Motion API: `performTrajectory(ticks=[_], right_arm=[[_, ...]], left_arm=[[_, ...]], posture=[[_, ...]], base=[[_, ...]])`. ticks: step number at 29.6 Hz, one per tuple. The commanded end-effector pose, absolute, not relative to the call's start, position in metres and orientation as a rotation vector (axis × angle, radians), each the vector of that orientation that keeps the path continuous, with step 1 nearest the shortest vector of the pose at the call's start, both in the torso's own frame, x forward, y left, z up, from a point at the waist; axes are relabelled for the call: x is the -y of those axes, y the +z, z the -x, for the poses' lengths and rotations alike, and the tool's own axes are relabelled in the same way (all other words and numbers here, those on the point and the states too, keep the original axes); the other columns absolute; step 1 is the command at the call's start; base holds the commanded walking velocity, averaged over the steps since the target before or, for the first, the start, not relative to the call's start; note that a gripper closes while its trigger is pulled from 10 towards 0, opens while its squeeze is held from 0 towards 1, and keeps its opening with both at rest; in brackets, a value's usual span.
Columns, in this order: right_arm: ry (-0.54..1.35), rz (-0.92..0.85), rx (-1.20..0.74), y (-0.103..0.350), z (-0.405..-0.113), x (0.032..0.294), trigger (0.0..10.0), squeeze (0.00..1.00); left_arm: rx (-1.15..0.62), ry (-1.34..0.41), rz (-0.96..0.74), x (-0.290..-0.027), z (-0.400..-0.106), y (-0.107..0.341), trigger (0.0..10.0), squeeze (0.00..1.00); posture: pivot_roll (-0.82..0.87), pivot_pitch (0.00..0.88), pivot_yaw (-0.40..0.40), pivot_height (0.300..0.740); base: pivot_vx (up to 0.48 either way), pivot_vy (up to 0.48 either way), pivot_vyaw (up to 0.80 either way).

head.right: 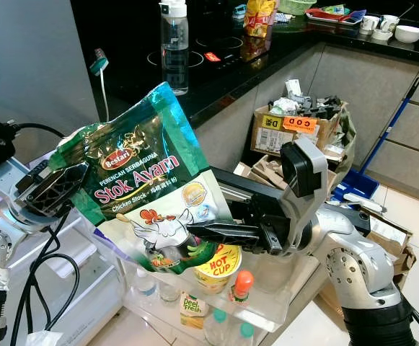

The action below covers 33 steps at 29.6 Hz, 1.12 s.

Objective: Restocking fridge

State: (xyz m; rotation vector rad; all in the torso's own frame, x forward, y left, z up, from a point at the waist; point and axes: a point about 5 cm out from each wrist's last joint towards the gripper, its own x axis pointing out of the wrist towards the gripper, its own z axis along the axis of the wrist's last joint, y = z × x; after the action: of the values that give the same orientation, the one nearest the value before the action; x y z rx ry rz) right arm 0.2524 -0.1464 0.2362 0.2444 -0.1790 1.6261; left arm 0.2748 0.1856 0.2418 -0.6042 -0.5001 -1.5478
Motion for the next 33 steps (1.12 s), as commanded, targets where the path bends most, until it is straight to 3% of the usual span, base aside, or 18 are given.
performTrajectory(ticks=[1,23,24,26,27,30,31,32,33], right_arm=[[1.671,-0.223,0.210,0.244,-0.248,0.143,0.0,0.00],[1.587,-0.190,0.219,0.239,-0.258,0.144,0.0,0.00],[1.568,-0.183,0.224,0.239,-0.259,0.144,6.8,0.00],[1.568,-0.183,0.224,0.239,-0.259,0.144,6.8,0.00],[1.540,-0.167,0.229,0.238,-0.262,0.143,10.0,0.00],[1.496,-0.156,0.239,0.238,-0.266,0.143,10.0,0.00],[1.493,-0.163,0.241,0.238,-0.266,0.144,10.0,0.57],[1.492,-0.168,0.245,0.239,-0.266,0.144,10.0,1.00],[1.492,-0.168,0.245,0.239,-0.266,0.144,10.0,1.00]], left_arm=[[0.519,-1.546,0.606,-0.187,-0.275,0.242,0.0,0.00],[0.520,-1.541,0.611,-0.190,-0.279,0.237,0.0,0.00],[0.520,-1.538,0.612,-0.190,-0.279,0.237,0.0,0.00],[0.520,-1.538,0.612,-0.190,-0.279,0.237,0.0,0.00],[0.521,-1.535,0.612,-0.190,-0.279,0.237,0.0,0.00],[0.524,-1.524,0.612,-0.191,-0.280,0.237,0.0,0.00],[0.524,-1.521,0.613,-0.191,-0.280,0.237,0.0,0.00],[0.524,-1.517,0.613,-0.191,-0.280,0.237,0.0,0.00],[0.524,-1.517,0.613,-0.191,-0.280,0.237,0.0,0.00]], posture=[[-0.09,0.000,-0.021,0.740],[-0.09,0.000,-0.020,0.740],[-0.09,0.000,-0.021,0.740],[-0.09,0.000,-0.021,0.740],[-0.09,0.000,-0.021,0.740],[-0.09,0.000,-0.021,0.740],[-0.09,0.000,-0.021,0.740],[-0.09,0.000,-0.021,0.740],[-0.09,0.000,-0.021,0.740]], base=[[0.000,0.000,0.00],[0.000,0.000,0.00],[0.000,0.000,0.00],[0.000,0.000,0.00],[0.000,0.000,0.00],[0.000,0.000,0.00],[0.000,0.000,0.00],[0.000,0.000,0.00],[0.000,0.000,0.00]])
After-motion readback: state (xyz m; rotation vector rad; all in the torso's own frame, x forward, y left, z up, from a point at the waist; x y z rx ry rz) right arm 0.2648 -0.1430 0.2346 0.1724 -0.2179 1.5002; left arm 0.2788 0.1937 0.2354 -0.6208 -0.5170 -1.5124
